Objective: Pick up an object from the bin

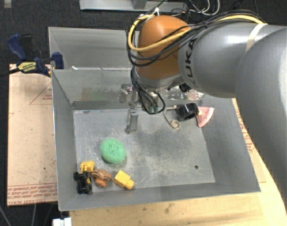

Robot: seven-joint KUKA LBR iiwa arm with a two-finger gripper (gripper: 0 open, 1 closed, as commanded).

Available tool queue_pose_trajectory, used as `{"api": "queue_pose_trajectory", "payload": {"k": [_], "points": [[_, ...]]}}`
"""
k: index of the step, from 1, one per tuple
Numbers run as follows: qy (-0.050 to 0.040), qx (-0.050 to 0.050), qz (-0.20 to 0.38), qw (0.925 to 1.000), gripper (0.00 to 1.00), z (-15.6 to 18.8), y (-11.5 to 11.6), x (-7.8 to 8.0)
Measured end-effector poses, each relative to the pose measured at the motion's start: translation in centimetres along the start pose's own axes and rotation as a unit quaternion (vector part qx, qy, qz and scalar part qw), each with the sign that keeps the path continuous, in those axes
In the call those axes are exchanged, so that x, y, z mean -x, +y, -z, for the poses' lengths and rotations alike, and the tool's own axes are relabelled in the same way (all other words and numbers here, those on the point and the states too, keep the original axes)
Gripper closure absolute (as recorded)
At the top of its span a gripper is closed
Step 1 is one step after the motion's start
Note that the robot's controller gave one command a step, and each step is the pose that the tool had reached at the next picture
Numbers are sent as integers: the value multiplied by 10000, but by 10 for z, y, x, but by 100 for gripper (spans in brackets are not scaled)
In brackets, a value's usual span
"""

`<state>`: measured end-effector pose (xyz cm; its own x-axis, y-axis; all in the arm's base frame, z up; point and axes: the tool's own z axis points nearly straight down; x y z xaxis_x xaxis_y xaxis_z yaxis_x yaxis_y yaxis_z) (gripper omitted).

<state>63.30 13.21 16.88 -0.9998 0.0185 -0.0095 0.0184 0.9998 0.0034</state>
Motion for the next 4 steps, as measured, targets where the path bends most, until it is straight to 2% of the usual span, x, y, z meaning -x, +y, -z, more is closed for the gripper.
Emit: {"api": "queue_pose_trajectory", "payload": {"k": [1, 2, 3, 4], "points": [[28, -13, -64, 10000, 0, -62, 50, -21], [49, 15, 89, 9999, 0, -85, 63, -54], [32, -3, 697, 9976, 0, -94, 43, -75], [33, 15, 632, 9980, 100, -96, 28, -92]]}}
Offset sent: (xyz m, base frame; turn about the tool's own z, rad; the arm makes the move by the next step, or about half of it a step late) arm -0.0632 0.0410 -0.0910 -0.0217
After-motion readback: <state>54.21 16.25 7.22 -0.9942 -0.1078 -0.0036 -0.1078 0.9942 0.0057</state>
